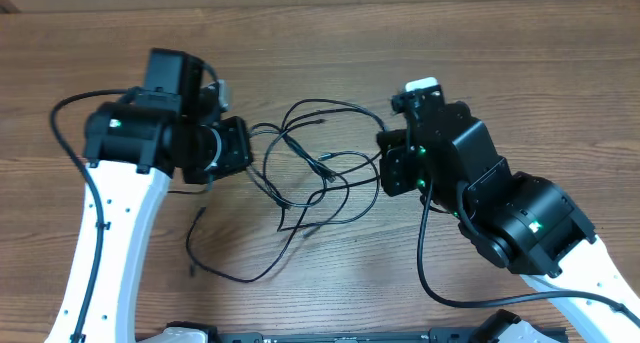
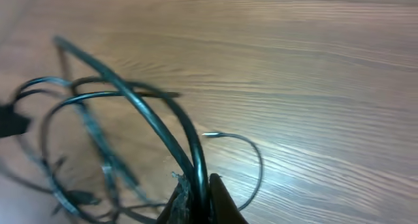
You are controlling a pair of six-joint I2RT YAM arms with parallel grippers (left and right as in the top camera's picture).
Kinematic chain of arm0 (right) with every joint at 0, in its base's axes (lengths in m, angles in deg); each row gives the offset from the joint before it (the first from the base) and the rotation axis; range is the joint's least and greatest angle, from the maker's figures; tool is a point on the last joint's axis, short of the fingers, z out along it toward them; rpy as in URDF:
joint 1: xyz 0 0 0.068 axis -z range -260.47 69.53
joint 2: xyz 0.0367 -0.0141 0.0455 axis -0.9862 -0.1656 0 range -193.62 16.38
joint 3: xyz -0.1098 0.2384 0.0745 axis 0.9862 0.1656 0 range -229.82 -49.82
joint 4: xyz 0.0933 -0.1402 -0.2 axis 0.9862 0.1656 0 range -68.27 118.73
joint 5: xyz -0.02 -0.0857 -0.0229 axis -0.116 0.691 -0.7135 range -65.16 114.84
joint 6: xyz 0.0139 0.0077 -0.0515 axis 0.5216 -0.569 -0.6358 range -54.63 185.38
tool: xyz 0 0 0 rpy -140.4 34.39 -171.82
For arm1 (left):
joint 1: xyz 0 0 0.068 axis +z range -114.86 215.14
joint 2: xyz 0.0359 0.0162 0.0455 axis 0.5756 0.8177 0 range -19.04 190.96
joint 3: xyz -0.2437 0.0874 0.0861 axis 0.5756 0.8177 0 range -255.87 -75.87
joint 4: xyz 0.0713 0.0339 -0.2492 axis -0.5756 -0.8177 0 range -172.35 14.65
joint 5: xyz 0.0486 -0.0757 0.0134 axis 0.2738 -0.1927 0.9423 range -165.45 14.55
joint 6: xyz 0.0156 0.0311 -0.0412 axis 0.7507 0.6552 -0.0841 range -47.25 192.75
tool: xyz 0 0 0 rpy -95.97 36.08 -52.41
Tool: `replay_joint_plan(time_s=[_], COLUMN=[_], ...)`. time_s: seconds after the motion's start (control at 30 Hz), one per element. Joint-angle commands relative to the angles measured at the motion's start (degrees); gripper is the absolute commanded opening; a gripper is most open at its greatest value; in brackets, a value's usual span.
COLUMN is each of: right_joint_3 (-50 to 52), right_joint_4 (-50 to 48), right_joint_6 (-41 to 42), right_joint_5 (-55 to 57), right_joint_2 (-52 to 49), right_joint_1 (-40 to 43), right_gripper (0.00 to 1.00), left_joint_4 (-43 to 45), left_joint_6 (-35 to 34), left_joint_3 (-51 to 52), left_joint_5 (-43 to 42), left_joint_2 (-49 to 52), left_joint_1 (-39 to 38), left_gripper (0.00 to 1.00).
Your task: Untangle cables
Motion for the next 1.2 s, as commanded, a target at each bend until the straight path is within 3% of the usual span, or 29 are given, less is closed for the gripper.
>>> replay_joint_plan(time_s=[0.0, 0.13, 0.17, 0.23, 0.3, 0.47, 0.63, 0.93, 1.03, 1.17], right_joint_3=[-1.25, -1.25, -1.25, -1.25, -1.25, -1.25, -1.25, -1.25, -1.25, -1.25], right_joint_4=[0.81, 1.53, 1.77, 1.95, 2.14, 2.56, 3.17, 3.45, 3.37, 3.34], right_joint_6=[3.50, 3.50, 3.50, 3.50, 3.50, 4.63, 4.74, 2.60, -1.79, -5.90], right_joint_5=[13.11, 15.41, 15.80, 15.80, 15.78, 15.34, 12.81, 3.58, -1.27, -6.64], right_joint_2=[3.13, 4.74, 5.25, 5.38, 5.40, 5.35, 5.35, 4.72, 3.98, 2.71], right_joint_1=[0.35, 0.35, 0.35, 0.35, 0.35, 0.35, 0.35, 0.35, 0.35, 0.35], right_gripper=[0.04, 0.11, 0.23, 0.32, 0.50, 0.71, 0.79, 1.00, 1.00, 1.00], left_joint_4=[-1.16, -1.31, -1.29, -1.31, -1.29, -1.16, 0.35, -0.33, -0.61, -0.22], left_joint_6=[-1.53, -1.68, -1.68, -1.75, -2.14, 0.74, 9.40, 38.75, 42.58, 42.73], left_joint_3=[-0.70, -0.70, -0.70, -0.70, -0.70, -0.70, -0.70, -0.70, -0.70, -0.70], left_joint_5=[6.99, 6.97, 6.71, 6.40, 5.66, 0.74, -8.98, -40.65, -44.17, -47.04], left_joint_2=[0.50, 0.50, 0.50, 0.50, 0.50, 0.48, 0.48, 0.48, 0.48, 0.48], left_joint_1=[4.44, 6.21, 6.36, 6.34, 6.45, 6.43, 6.32, 6.27, 6.27, 6.27], left_gripper=[0.04, 0.04, 0.04, 0.04, 0.04, 0.04, 0.04, 0.04, 0.04, 0.04])
